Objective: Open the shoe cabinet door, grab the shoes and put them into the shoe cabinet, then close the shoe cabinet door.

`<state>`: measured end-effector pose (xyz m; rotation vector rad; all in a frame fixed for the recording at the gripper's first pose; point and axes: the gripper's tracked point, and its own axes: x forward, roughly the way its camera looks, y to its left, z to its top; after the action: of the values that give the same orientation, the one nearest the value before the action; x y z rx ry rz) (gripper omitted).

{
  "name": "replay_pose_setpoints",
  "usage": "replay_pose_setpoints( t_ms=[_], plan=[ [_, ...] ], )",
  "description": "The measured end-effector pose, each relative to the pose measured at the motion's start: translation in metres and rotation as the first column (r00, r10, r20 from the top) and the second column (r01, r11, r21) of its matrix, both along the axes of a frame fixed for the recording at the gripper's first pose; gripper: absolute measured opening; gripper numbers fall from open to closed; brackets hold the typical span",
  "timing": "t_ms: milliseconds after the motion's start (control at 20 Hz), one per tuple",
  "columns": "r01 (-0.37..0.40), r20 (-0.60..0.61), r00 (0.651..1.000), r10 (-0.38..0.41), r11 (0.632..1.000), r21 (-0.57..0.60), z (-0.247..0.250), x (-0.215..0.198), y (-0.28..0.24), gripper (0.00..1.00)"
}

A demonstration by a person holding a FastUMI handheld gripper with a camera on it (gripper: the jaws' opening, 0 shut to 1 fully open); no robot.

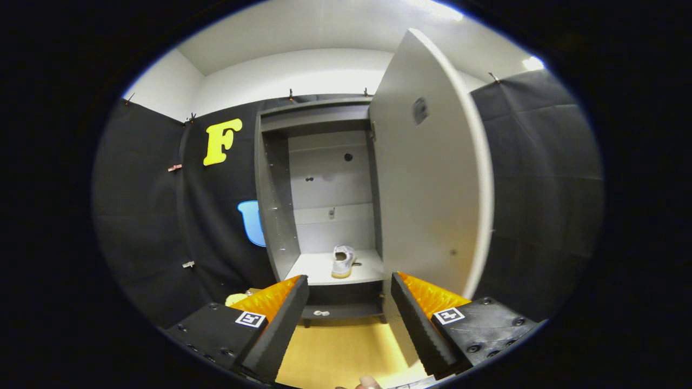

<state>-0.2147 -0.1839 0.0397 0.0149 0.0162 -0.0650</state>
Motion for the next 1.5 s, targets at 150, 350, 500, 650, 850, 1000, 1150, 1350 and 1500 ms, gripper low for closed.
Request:
replay_pose_setpoints(
  t_ms=[150, 350, 500, 650, 850, 1000, 1150, 1350, 1500],
  plan=[
    [0.011, 0.056, 0.998, -0.011, 1.0, 0.004, 0.017, -0.032, -0.052, 0.97],
    [0.006, 0.035, 0.999, -0.007, 1.0, 0.03, 0.005, -0.048, -0.118, 0.97],
    [-0.02, 0.015, 1.0, 0.019, 0.997, 0.074, -0.002, -0.039, -0.15, 0.97],
    [-0.079, 0.004, 0.997, 0.079, 0.994, 0.081, -0.005, -0.019, -0.165, 0.98],
    [-0.15, -0.013, 0.988, 0.152, 0.983, 0.102, -0.009, 0.01, -0.165, 0.98],
    [-0.187, -0.015, 0.982, 0.189, 0.977, 0.099, -0.007, 0.025, -0.163, 0.98],
    [-0.209, -0.006, 0.978, 0.21, 0.973, 0.095, -0.004, 0.032, -0.156, 0.98],
    [-0.224, 0.005, 0.974, 0.224, 0.969, 0.109, -0.007, 0.031, -0.14, 0.98],
    [-0.23, 0.007, 0.973, 0.231, 0.968, 0.104, -0.006, 0.033, -0.128, 0.98]
  ],
)
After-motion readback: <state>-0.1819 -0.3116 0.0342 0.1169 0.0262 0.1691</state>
